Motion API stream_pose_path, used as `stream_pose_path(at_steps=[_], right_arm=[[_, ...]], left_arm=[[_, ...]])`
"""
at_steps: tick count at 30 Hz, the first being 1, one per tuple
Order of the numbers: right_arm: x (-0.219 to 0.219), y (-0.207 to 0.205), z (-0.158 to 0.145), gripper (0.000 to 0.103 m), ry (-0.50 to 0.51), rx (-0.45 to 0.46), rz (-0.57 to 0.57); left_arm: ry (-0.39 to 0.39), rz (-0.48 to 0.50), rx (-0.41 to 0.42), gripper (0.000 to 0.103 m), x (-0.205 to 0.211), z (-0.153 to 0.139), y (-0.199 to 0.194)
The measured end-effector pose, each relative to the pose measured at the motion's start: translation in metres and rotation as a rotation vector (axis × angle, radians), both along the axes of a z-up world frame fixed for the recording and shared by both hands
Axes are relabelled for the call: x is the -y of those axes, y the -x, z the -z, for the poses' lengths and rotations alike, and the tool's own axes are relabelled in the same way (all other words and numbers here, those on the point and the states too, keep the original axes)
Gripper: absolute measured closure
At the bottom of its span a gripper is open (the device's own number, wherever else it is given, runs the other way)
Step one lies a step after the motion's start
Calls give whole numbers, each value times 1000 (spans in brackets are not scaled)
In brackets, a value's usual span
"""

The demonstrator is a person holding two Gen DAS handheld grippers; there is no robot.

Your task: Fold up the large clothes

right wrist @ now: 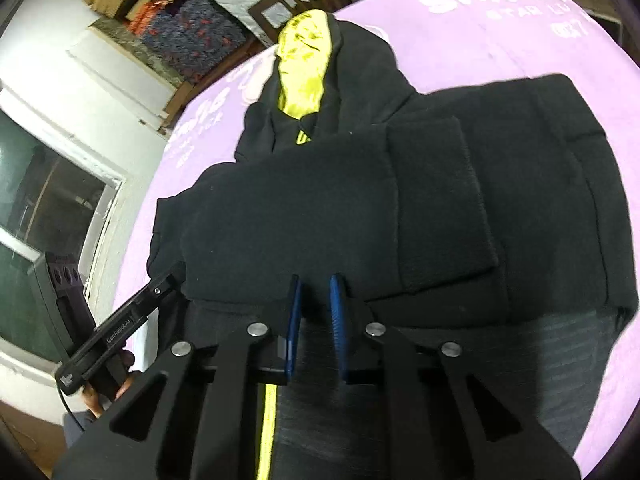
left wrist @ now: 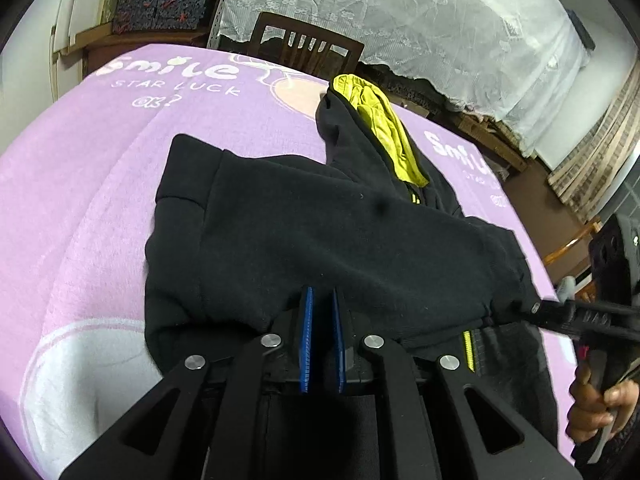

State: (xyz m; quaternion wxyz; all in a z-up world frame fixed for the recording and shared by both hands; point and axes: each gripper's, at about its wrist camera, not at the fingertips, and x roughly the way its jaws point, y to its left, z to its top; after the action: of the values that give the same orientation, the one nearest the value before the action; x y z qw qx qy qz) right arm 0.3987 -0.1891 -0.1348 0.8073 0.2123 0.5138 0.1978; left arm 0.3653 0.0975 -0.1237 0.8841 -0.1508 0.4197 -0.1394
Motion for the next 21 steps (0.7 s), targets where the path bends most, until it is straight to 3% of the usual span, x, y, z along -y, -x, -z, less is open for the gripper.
stream_pose_path(at_steps=[3,6,9,12,13,14,16,18,21], right_arm=[[-3,-2,-23,66,74,31,23],[-5,-10,-61,64,130,115,43],[-6,-29,-88,58,155,160,80],[-6,-56,-97,58,177,181,113],[-7,-66,-96,58,177,182,120],[-8,-77,-94,58,179,182,127],[-12,-96,-87,58,190,181,138],[-14,-115,-77,58,186,175,143],[-20,-146,-58,58,176,161,145]], left_arm=[[44,-8,-6,92,-5,1,1],[57,-16,-8,92,-6,1,2],[12,-25,7,90,-1,-4,7],[-65,-15,57,68,12,-14,16],[-94,-26,70,51,14,-16,18],[-123,-34,84,45,17,-17,20],[-149,-30,71,41,20,-13,17],[-118,-38,23,39,17,-6,11],[-99,-35,23,30,17,-5,11]])
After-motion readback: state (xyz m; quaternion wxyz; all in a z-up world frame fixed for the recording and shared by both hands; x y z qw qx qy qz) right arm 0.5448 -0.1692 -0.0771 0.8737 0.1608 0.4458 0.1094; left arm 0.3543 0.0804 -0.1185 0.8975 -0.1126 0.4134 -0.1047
